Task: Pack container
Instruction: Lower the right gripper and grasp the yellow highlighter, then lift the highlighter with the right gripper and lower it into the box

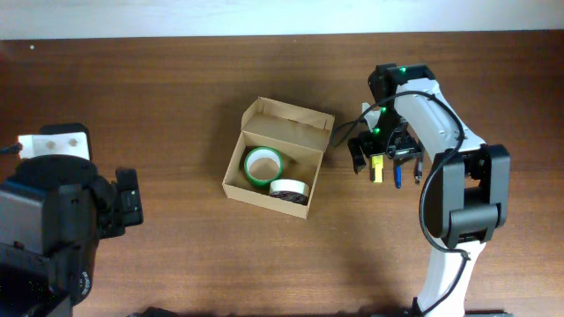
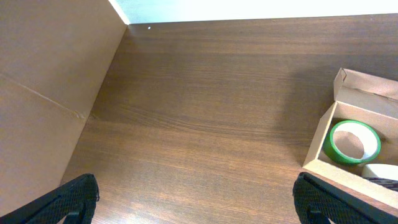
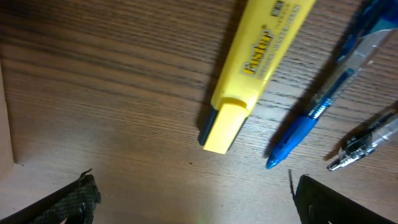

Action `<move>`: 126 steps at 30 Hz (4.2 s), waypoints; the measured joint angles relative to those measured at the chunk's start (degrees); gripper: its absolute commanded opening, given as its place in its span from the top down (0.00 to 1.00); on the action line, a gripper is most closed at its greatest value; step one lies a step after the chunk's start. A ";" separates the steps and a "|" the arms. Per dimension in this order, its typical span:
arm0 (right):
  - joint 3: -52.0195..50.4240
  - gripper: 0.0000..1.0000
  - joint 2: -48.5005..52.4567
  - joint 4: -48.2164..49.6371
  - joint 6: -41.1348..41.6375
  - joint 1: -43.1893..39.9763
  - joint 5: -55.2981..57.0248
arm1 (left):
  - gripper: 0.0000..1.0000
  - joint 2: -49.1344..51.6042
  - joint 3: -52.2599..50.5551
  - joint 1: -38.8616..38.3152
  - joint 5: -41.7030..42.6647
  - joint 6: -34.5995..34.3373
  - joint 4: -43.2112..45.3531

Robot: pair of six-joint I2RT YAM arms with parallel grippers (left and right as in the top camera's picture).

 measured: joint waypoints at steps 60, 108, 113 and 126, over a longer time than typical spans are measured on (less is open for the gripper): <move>-2.03 0.16 3.89 11.80 1.99 -2.51 2.58 | 0.00 0.00 0.00 0.00 -0.02 0.00 0.02; -4.76 0.96 2.64 10.27 4.09 -2.51 2.36 | 0.00 0.00 0.00 0.00 -0.48 0.00 0.02; 0.09 0.96 -8.87 5.38 4.11 -2.51 2.38 | 0.00 0.00 0.00 0.00 -0.70 -0.02 0.04; 7.63 0.96 -39.23 -10.40 4.13 2.25 4.09 | 0.01 0.00 0.00 0.00 -2.27 0.00 0.07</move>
